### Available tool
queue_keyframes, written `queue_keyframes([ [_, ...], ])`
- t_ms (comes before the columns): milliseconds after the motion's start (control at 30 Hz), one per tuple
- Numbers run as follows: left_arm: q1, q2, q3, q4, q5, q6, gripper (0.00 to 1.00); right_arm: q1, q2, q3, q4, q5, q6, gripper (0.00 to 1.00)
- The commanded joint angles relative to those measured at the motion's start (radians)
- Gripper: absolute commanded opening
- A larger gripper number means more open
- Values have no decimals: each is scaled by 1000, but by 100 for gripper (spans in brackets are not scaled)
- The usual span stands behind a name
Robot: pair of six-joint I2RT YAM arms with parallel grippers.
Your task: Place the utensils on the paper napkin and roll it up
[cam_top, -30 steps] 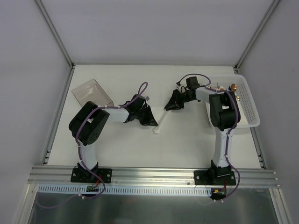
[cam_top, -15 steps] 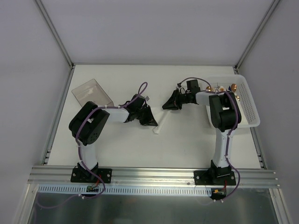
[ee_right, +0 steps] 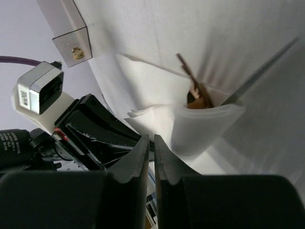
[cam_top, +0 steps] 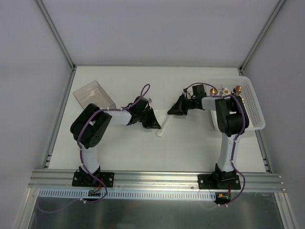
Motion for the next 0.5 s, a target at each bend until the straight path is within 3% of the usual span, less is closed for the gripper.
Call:
queue_keyframes([
  [0, 8, 62, -33, -108, -105, 22, 6, -5, 39, 24, -13, 34, -11, 11],
  [267, 34, 42, -85, -108, -136, -13, 4, 9, 50, 96, -102, 70, -64, 13],
  [467, 67, -23, -166, -110, -174, -23, 1, 43, 44, 173, -122, 61, -61, 19],
])
